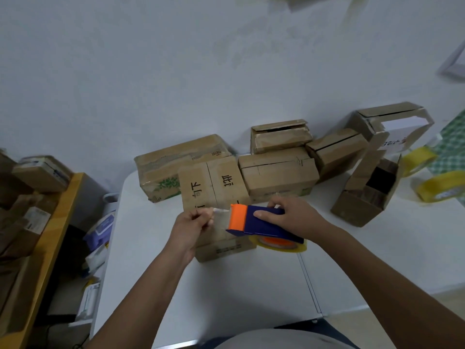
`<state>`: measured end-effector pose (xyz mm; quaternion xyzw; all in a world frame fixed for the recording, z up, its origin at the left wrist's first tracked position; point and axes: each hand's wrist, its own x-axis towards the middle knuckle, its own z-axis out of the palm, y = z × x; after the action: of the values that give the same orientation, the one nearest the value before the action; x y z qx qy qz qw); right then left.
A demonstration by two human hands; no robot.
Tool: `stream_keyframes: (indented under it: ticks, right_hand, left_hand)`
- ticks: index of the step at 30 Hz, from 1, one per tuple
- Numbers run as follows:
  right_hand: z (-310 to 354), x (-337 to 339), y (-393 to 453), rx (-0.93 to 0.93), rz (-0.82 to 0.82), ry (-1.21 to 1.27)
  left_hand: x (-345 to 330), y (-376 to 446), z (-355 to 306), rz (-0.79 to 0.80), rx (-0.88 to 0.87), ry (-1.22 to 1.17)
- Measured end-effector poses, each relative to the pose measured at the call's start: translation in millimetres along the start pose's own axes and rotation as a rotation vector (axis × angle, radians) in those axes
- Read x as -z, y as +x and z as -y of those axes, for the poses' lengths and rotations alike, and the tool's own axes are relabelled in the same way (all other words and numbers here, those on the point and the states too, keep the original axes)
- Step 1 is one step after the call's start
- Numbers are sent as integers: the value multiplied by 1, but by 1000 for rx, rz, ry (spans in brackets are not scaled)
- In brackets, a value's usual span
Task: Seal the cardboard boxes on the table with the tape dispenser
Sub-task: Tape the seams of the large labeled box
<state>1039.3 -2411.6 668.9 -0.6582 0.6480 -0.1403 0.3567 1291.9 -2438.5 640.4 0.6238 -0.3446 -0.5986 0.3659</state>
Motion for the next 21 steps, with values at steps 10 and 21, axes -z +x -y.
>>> stream_keyframes:
  ticks: [10, 21]
  right_hand:
    - [-53, 31, 12, -39, 117, -199]
    - [-83, 34, 25, 27, 3, -275]
  left_hand:
    - [105, 4, 46, -313, 142, -99]
    - [61, -21, 71, -429, 80, -36]
